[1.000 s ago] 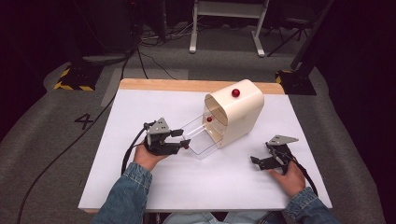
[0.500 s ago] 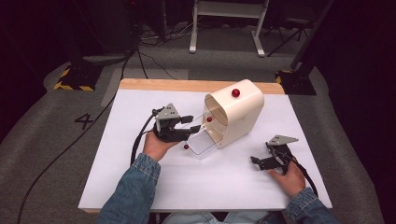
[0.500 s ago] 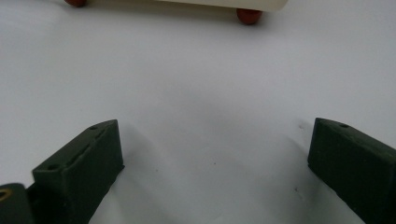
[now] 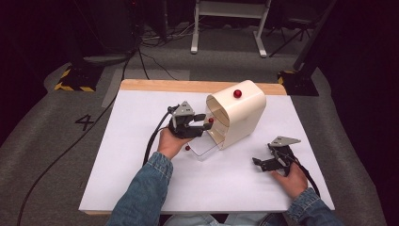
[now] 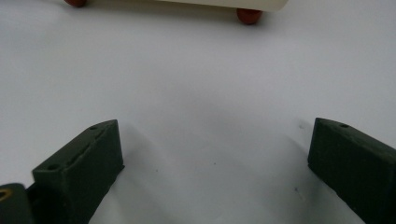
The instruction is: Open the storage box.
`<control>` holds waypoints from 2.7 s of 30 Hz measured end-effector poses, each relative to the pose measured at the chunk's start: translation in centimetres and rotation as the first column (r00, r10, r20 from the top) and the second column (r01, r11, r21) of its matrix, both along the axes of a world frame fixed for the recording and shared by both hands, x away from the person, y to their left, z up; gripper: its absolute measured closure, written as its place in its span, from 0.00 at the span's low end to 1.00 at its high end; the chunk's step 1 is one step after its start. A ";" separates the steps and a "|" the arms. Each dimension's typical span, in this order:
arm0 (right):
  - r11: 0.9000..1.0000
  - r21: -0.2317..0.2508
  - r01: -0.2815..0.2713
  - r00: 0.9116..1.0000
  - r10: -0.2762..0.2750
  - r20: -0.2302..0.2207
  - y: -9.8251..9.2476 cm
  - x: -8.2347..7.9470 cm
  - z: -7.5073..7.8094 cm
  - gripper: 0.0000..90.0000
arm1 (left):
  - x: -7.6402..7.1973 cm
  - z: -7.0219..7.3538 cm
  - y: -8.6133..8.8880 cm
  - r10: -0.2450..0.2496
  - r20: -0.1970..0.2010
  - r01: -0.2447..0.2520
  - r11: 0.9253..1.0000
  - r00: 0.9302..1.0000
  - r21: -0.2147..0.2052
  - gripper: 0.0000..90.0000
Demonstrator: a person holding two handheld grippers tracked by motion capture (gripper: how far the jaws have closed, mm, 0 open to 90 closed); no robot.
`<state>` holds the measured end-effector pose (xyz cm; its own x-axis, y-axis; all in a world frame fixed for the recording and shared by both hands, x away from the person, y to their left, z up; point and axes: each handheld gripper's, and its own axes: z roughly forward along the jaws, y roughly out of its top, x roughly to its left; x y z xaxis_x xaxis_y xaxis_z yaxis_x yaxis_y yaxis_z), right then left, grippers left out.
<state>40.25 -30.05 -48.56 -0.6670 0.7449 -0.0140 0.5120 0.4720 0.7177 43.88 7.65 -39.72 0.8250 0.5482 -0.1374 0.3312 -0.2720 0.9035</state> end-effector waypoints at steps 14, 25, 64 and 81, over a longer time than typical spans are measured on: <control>1.000 0.000 0.000 1.000 0.000 0.000 0.0 0.0 0.0 0.04 | 0.3 -0.4 -0.5 -0.031 0.005 0.031 1.000 1.000 0.004 0.82; 1.000 -0.001 -0.001 1.000 0.001 0.001 0.0 0.0 0.0 0.04 | -0.5 0.2 0.4 -0.027 0.002 0.027 0.999 1.000 0.031 0.82; 1.000 0.000 -0.001 1.000 0.001 0.001 0.0 0.0 0.0 0.04 | -4.6 -0.4 5.5 -0.019 -0.010 0.020 0.998 1.000 0.053 0.64; 1.000 0.001 -0.001 1.000 0.001 0.000 0.0 0.0 0.0 0.04 | -6.0 -0.5 7.1 0.011 -0.023 -0.010 0.998 1.000 0.059 0.52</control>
<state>40.24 -30.06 -48.56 -0.6674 0.7446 -0.0136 0.5115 0.4717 0.7182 37.89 14.76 -40.25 0.8161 0.5645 -0.1235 0.3549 -0.3210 0.8781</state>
